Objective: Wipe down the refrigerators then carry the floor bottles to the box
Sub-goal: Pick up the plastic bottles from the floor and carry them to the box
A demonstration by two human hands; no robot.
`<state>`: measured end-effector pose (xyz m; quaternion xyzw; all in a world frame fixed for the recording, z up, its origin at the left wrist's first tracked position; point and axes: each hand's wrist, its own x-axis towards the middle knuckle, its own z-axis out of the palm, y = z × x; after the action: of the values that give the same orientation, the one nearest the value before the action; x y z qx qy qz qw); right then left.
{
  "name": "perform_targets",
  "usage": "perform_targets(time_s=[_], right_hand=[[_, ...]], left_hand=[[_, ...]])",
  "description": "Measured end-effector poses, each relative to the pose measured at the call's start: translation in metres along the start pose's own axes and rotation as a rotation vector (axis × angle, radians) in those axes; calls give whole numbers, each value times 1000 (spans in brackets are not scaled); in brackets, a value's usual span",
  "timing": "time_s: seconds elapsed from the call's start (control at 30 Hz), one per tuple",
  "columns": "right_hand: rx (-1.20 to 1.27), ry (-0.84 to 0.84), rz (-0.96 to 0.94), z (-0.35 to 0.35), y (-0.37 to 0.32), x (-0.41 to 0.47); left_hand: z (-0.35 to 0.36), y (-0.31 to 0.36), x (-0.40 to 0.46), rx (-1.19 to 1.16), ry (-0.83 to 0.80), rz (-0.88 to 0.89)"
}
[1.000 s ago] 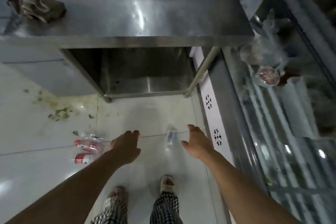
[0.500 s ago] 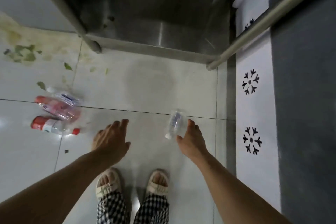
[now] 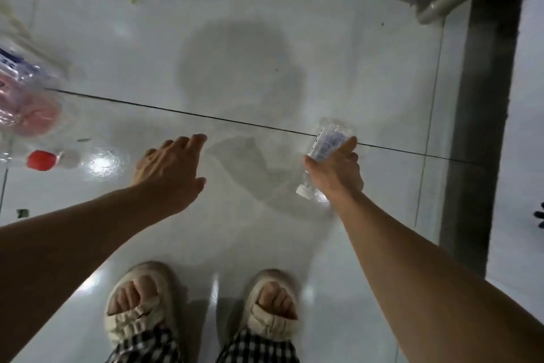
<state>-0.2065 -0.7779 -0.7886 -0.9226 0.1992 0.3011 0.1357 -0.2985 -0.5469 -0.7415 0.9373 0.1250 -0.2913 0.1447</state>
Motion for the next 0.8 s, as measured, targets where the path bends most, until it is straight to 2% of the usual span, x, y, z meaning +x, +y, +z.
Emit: perform_targets(time_s=[0.2,0.4,0.57,0.8], right_hand=[[-9,-15,-58,12,-9,2],[-121,-24,-195,-24,-50,-53],[-210,-50,-346,-58,-122,-120],[-315,-90,-553,-74,-248,-218]], left_hand=[[18,-21,-5,-24,1,-47],[-23,-32,-37,-159,47,-139],[-85,-56,-82,-334,108,-271],[-159,-135,-155,-459,167,-446]])
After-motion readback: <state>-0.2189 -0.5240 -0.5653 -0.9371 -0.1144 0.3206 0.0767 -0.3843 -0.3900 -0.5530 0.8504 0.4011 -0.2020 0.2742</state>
